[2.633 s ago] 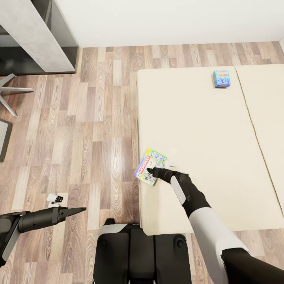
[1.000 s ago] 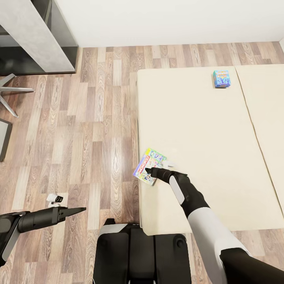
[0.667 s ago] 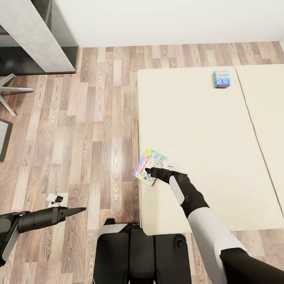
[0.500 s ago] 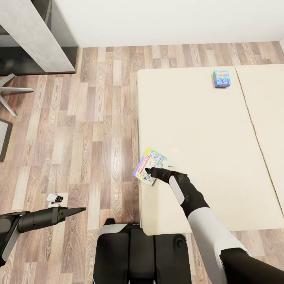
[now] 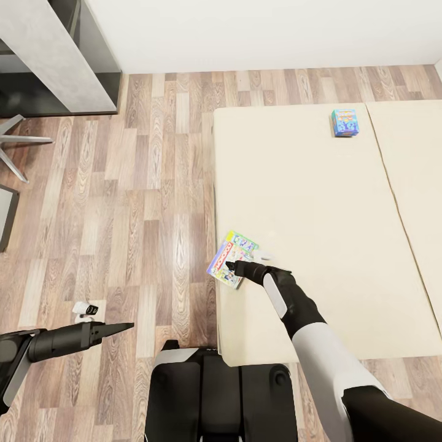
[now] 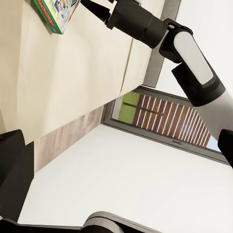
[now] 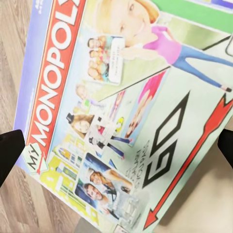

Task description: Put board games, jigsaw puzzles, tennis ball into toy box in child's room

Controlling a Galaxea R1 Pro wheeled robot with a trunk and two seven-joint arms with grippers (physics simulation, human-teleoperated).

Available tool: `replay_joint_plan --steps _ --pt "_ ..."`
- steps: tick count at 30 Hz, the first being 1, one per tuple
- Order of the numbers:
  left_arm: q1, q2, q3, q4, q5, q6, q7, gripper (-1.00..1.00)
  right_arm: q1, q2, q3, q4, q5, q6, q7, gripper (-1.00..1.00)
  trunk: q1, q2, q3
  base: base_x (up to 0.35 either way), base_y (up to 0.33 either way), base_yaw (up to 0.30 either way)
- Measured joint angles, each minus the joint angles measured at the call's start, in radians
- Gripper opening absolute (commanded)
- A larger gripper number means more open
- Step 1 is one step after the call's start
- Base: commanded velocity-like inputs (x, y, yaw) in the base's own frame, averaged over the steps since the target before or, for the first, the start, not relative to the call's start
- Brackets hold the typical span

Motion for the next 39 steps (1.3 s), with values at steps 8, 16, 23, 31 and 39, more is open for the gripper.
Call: replay_joint_plan --steps 8,16,23,31,39 --pt "0.000 0.000 0.000 0.000 0.000 0.000 0.000 1.00 0.000 0.000 0.000 0.000 -0.001 0.000 0.000 1.00 0.000 0.000 0.000 0.000 0.000 0.000" --pt "-0.001 0.001 0.000 -0.001 0.000 0.000 0.000 1.00 0.000 0.000 0.000 0.000 0.000 0.001 0.000 1.00 0.000 0.000 0.000 0.000 0.000 0.000" --pt "-0.001 0.001 0.000 0.000 0.000 0.000 0.000 1.00 0.000 0.000 0.000 0.000 -0.001 0.001 0.001 1.00 0.000 0.000 0.000 0.000 0.000 0.000" --pt "0.000 0.002 0.001 0.000 0.000 0.000 0.000 1.00 0.000 0.000 0.000 0.000 -0.001 0.002 0.002 1.00 0.000 0.000 0.000 0.000 0.000 0.000" --pt "0.000 0.003 0.000 0.000 0.000 0.000 0.000 1.00 0.000 0.000 0.000 0.000 0.000 0.001 0.003 1.00 0.000 0.000 0.000 0.000 0.000 0.000"
